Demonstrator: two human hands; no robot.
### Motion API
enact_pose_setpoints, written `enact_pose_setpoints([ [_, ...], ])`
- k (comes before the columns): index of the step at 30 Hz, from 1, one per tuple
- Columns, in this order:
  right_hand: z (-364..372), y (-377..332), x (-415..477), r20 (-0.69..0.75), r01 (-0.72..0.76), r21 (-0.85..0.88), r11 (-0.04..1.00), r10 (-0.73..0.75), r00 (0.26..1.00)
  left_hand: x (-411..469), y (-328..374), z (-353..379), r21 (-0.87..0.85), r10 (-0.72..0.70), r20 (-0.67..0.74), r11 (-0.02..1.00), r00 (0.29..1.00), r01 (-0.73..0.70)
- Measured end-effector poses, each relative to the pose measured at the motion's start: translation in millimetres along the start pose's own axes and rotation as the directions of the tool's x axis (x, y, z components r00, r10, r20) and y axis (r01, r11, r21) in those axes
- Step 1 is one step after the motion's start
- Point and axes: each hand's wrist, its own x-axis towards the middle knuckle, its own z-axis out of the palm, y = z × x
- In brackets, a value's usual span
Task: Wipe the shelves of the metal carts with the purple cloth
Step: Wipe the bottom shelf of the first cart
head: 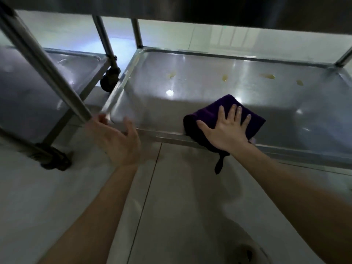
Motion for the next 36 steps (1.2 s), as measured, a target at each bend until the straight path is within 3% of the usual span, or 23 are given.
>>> enact_pose_setpoints([
  [2, -1, 0, 6, 0.025, -0.007, -0.005, 1.000, 0.008, 1.000, 24, -15, -16, 0.044, -0.126, -0.049, 0.991, 0.991, 0.128],
  [5, 2, 0, 10, 0.039, -0.005, -0.013, 1.000, 0.006, 0.999, 60, -24, -23, -0.065, -0.268, 0.139, 0.958, 0.953, 0.279],
  [7, 3, -3, 14, 0.038, 0.015, -0.024, 1.000, -0.014, 0.999, 75, -28, -21, -0.048, -0.306, 0.196, 0.946, 0.932, 0.321],
  [13, 11, -31, 35, 0.059, 0.160, -0.055, 0.986, -0.157, 0.986, 89, -40, -31, 0.076, -0.245, 0.160, 0.969, 0.956, 0.235],
  [21, 27, -124, 81, 0.068, 0.370, -0.091, 0.925, -0.365, 0.929, 93, -44, -39, 0.154, -0.177, 0.175, 0.976, 0.969, 0.151],
  [29, 39, -236, 92, 0.146, 0.626, -0.109, 0.772, -0.610, 0.779, 99, -42, -49, 0.145, -0.116, 0.235, 0.986, 0.965, 0.083],
  [36, 50, -228, 52, 0.121, 0.720, -0.016, 0.694, -0.713, 0.690, 100, -41, -54, 0.153, -0.054, 0.286, 0.988, 0.957, 0.010],
])
